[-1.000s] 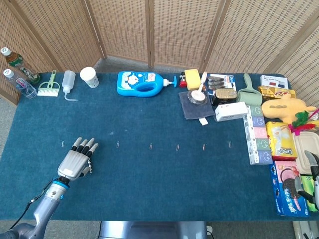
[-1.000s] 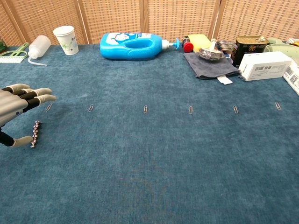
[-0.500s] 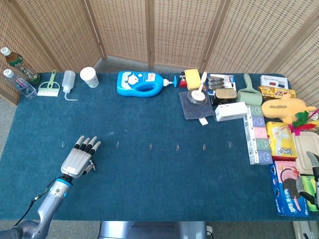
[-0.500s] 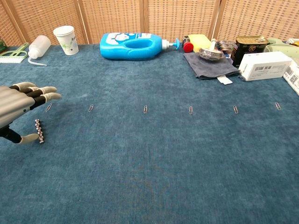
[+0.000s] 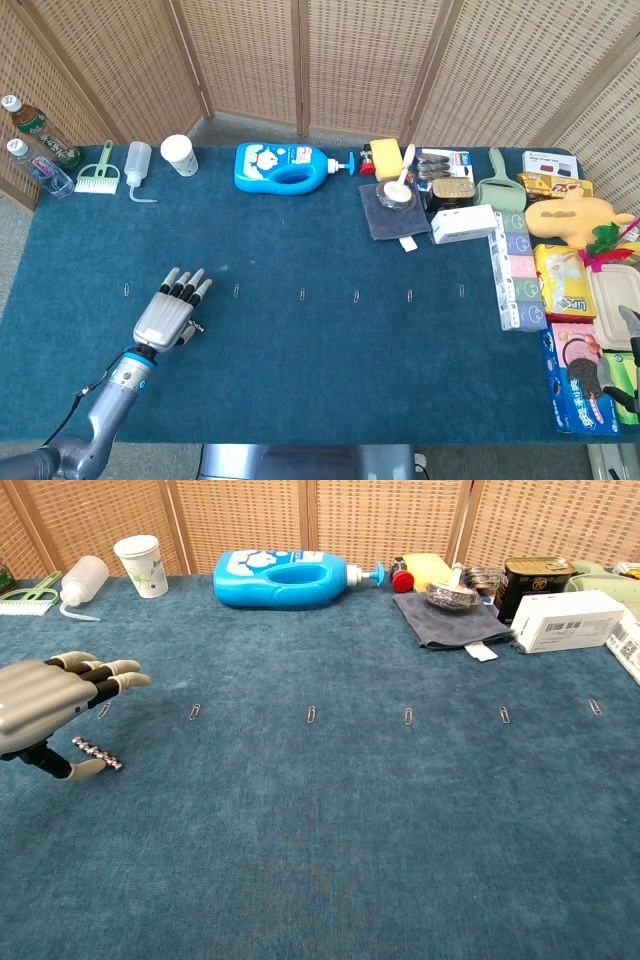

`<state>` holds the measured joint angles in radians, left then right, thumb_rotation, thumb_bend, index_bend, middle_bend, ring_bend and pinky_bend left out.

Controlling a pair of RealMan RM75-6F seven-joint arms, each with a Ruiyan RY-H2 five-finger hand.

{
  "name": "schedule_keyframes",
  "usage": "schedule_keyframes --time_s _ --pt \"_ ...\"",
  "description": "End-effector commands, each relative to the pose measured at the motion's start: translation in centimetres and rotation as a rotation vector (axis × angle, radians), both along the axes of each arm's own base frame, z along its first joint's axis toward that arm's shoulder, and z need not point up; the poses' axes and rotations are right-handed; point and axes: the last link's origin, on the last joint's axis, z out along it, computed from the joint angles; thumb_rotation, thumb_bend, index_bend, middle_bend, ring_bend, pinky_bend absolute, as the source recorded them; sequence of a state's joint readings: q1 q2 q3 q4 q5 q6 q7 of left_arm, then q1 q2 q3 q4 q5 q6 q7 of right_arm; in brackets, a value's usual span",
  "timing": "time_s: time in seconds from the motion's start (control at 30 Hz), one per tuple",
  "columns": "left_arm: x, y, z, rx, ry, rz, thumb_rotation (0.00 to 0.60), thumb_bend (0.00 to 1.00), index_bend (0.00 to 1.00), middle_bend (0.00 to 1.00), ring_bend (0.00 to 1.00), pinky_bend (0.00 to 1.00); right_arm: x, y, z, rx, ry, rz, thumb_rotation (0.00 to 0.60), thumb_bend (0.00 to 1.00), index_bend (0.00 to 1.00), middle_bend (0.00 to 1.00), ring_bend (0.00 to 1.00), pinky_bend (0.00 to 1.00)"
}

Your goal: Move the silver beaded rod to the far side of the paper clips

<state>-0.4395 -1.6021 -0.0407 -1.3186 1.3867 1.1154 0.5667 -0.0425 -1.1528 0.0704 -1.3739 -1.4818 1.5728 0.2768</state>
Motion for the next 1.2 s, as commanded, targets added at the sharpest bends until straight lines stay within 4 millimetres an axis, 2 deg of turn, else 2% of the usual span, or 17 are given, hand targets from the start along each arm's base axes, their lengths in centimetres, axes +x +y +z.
schedule_keyframes --time_s 0.03,0.8,1.1,1.2 --pt "0.2 0.2 -0.1 0.003 -0.008 0.001 0.508 0.27 0.0 0.0 0.0 0.02 0.0 0.0 0.0 0.001 0.003 -0.001 0.6 0.5 0.0 0.15 0.11 0.16" --pt "1.9 1.7 -1.0 0.01 -0.093 0.007 0.508 0.27 0.0 0.0 0.0 0.02 0.0 0.2 0.1 -0.005 0.008 -0.015 0.6 0.5 0.0 0.15 0.11 0.16" --pt "2.6 1.6 0.5 -0.049 -0.2 0.04 0.508 0.27 0.0 0.0 0.0 0.02 0.5 -0.2 -0.3 0.003 -0.007 0.007 0.6 0.5 0.0 0.15 0.11 0.16" --pt "3.2 1.5 1.9 -0.032 -0.228 0.014 0.508 0.27 0.07 0.05 0.01 0.05 0.7 -0.5 -0.6 0.013 -0.011 0.013 0.6 0.5 0.0 0.15 0.11 0.16"
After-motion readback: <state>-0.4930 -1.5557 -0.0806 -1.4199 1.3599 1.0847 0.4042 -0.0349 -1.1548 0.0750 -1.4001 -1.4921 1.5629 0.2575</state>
